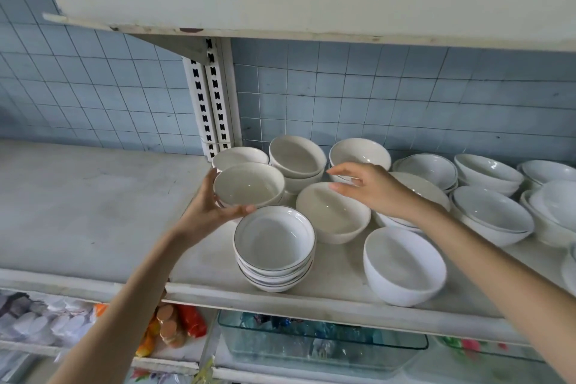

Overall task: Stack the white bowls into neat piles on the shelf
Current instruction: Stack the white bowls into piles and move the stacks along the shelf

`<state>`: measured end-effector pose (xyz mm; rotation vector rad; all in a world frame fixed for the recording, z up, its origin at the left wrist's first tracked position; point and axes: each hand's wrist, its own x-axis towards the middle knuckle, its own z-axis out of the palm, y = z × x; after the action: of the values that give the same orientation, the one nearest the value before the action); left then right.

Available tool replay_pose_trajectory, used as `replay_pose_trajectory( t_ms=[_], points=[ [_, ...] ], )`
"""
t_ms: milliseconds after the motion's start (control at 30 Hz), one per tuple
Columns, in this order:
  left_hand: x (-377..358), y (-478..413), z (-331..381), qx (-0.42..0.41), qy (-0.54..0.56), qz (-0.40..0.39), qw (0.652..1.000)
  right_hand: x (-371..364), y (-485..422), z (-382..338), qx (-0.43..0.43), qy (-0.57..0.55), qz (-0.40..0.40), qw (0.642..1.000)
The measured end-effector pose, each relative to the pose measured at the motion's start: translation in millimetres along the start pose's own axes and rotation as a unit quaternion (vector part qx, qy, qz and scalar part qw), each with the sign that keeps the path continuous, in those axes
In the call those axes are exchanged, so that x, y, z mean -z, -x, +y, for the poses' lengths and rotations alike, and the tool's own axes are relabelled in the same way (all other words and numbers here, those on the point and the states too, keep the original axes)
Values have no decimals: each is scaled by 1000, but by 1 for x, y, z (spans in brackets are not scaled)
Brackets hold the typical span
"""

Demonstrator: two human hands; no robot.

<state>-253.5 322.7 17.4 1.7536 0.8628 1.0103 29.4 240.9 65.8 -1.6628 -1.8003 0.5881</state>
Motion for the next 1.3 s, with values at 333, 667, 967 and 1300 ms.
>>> replay_pose_trajectory(
  t_ms=[333, 667, 967, 1300],
  points=[
    [13, -19, -28, -5, -18, -27, 999, -28, -52, -13, 14, 72, -48, 996],
    [12, -20, -44, -6, -11, 15, 1000, -49, -91, 8, -22, 99, -43, 994],
    [5, -13, -51, 22, 28, 18, 999, -42, -96, 11, -19, 74, 41, 996],
    [6, -14, -39, 10, 34, 4, 999, -32, -92, 9, 11, 32, 100, 994]
  ],
)
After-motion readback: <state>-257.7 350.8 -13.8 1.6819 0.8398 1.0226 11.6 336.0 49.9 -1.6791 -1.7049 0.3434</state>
